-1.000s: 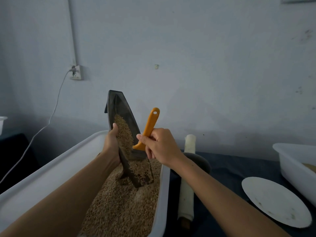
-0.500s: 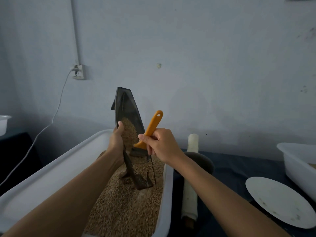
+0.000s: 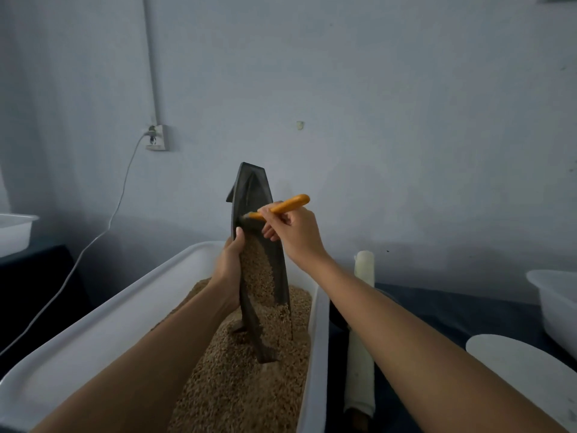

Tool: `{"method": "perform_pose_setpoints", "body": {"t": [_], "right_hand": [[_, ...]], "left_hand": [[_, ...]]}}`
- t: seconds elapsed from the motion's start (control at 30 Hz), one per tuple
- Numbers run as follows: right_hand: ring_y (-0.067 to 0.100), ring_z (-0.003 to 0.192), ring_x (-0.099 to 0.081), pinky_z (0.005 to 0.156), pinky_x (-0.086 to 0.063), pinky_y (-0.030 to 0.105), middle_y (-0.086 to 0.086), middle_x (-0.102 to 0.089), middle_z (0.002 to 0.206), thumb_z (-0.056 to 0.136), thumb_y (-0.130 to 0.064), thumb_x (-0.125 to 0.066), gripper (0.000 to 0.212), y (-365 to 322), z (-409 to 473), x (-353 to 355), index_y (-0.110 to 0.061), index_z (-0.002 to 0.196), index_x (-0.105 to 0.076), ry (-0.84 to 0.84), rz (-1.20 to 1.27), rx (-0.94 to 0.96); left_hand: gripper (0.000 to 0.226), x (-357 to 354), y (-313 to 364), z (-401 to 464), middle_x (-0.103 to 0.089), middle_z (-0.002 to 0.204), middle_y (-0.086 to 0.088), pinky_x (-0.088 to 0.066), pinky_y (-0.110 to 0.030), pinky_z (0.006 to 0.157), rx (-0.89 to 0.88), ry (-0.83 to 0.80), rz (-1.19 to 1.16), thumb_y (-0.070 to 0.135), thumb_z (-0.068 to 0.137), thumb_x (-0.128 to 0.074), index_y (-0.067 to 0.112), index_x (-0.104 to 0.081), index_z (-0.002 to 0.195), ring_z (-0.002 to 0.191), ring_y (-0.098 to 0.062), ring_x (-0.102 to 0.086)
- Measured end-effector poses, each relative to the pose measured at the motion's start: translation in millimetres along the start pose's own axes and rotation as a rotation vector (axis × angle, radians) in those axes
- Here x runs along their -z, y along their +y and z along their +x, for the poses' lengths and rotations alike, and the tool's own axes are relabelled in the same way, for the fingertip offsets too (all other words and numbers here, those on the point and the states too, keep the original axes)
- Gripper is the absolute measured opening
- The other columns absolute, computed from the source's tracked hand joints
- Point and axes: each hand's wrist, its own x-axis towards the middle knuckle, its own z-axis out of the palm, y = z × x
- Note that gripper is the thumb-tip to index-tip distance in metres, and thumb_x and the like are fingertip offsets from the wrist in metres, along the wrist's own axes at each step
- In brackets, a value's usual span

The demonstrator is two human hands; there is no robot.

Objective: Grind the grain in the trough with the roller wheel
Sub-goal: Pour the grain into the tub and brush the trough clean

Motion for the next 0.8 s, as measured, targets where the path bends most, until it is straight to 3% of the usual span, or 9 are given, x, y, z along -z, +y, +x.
{"method": "perform_pose_setpoints", "body": {"t": [0.17,0.3,0.43,0.5,0.57,0.67,0.73,0.8], "right_hand": [[0.004,0.049,-0.059,0.065,-0.05,0.019,0.001,-0.062,0.058,0.097,-0.029,-0.055,0.039,8,-9,4,-0.001,0.072,-0.065,-0.114,-0.009,-0.122],[0.004,0.042,-0.055,0.056,-0.049,0.012,-0.003,-0.056,0.049,0.097,-0.026,-0.056,0.04,4,-12,11,-0.012,0.059,-0.055,-0.173,-0.048,-0.097],[0.006,0.045,-0.055,0.056,-0.051,0.025,-0.003,-0.057,0.053,0.097,-0.021,-0.056,0.027,0,4,10,-0.014,0.071,-0.063,0.126,0.012,0.011],[0.005,0.046,-0.057,0.054,-0.052,0.02,-0.004,-0.058,0.053,0.098,-0.018,-0.054,0.022,-2,16,6,-0.019,0.077,-0.061,0.189,0.042,0.049],[0.005,0.048,-0.059,0.057,-0.053,0.021,-0.003,-0.06,0.055,0.099,-0.016,-0.051,0.02,-3,26,-1,-0.013,0.082,-0.061,0.181,-0.002,0.094],[0.016,0.057,-0.064,0.062,-0.057,0.033,0.007,-0.065,0.063,0.101,-0.017,-0.048,0.023,-2,35,-9,-0.001,0.091,-0.061,0.154,-0.074,0.132],[0.018,0.058,-0.064,0.066,-0.057,0.035,0.01,-0.066,0.065,0.101,-0.02,-0.048,0.028,0,36,-10,0.001,0.089,-0.063,0.086,-0.083,0.105],[0.016,0.056,-0.062,0.069,-0.055,0.031,0.01,-0.065,0.065,0.101,-0.022,-0.048,0.033,3,32,-8,0.003,0.087,-0.065,-0.038,-0.078,0.044]], "left_hand": [[0.059,2,-1,2,-0.064,0.117,-0.015,-0.05,-0.042,0.087,0.006,0.03,0.054,0.057,0.095,-0.035,0.013,-0.051,0.132,0.105,-0.031,-0.062],[0.063,4,0,2,-0.066,0.114,-0.014,-0.05,-0.047,0.092,0.026,0.051,0.047,0.06,0.094,-0.035,0.014,-0.048,0.135,0.101,-0.032,-0.065],[0.06,3,1,0,-0.068,0.111,-0.013,-0.055,-0.042,0.08,0.002,0.03,0.021,0.057,0.095,-0.037,0.013,-0.052,0.132,0.097,-0.031,-0.067],[0.058,3,0,0,-0.067,0.112,-0.013,-0.055,-0.038,0.076,0.003,0.011,-0.001,0.056,0.095,-0.039,0.013,-0.051,0.132,0.098,-0.03,-0.066],[0.057,2,0,1,-0.067,0.113,-0.014,-0.055,-0.038,0.077,0.002,0.002,-0.016,0.054,0.095,-0.041,0.013,-0.051,0.132,0.099,-0.03,-0.066],[0.056,1,-1,1,-0.067,0.114,-0.014,-0.057,-0.037,0.074,0.002,-0.011,-0.013,0.053,0.095,-0.041,0.013,-0.05,0.133,0.098,-0.03,-0.067],[0.054,1,-1,-1,-0.068,0.111,-0.014,-0.057,-0.032,0.064,0.0,-0.012,-0.012,0.052,0.096,-0.041,0.013,-0.051,0.132,0.094,-0.029,-0.068],[0.054,1,-1,-1,-0.068,0.11,-0.014,-0.057,-0.033,0.066,-0.004,-0.004,-0.009,0.051,0.096,-0.04,0.013,-0.052,0.131,0.094,-0.029,-0.068]]}}
